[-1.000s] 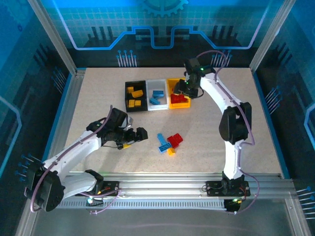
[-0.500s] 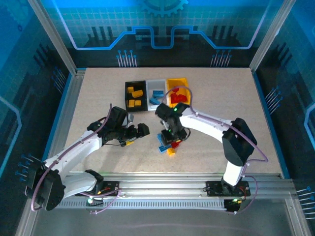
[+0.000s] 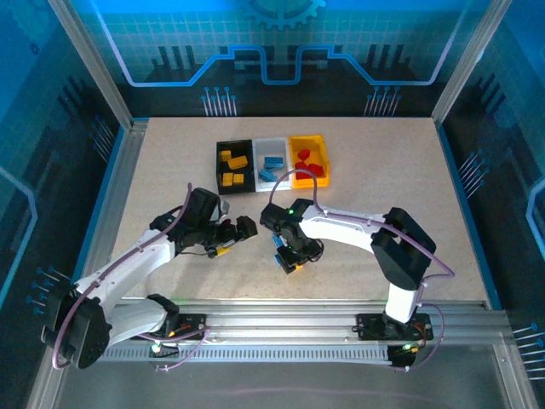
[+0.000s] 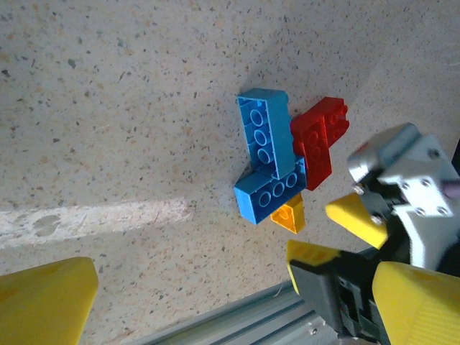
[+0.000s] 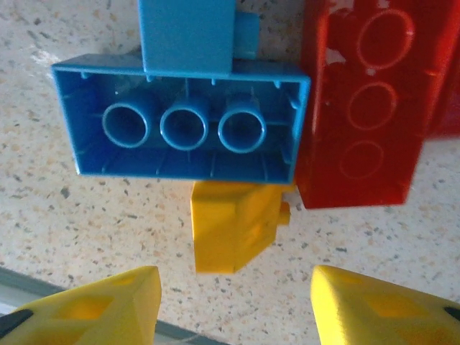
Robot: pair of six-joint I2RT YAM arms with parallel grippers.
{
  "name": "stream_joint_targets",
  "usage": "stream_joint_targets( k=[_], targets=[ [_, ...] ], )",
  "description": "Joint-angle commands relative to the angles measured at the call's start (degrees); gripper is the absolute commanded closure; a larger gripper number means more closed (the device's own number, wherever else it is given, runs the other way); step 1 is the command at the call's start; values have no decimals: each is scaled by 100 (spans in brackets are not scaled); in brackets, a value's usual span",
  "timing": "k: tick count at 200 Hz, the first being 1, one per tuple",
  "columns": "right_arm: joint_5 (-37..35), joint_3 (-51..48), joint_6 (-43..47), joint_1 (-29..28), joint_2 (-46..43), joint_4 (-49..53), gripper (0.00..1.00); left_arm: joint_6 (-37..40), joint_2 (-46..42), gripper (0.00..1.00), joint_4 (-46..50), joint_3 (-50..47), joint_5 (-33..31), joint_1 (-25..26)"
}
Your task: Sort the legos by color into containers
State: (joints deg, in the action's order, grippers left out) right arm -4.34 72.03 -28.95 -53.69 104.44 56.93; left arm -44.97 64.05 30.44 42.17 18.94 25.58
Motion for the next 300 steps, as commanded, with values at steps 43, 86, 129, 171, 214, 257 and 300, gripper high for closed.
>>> stream_joint_targets(
  k=[43,86,129,171,214,257,300],
  targets=[
    [-82,-118,-270,-36,435,-233,44,-64,-494,1,358,-267,-50,-55],
    [-94,243,-280,-36,901,-209,48,-82,-573,1,345,-324,-44,-64],
    [-144,276,-260,26,945,-212,57,-66,-597,1,360,-342,-31,-116],
    [-158,217,-217,38,808,-200,66,-86,-622,1,336,-385,-31,-160],
    [-106,206,-102,61,458,-45,67,-63,-561,1,308,-326,-38,-207],
    [645,301,47,568,-533,36,67,429,-787,1,1086,147,-451,-548],
    [1828,1348,-126,1360,-286,-333,67,274,-1240,1,1290,139,-472,-869]
  ],
)
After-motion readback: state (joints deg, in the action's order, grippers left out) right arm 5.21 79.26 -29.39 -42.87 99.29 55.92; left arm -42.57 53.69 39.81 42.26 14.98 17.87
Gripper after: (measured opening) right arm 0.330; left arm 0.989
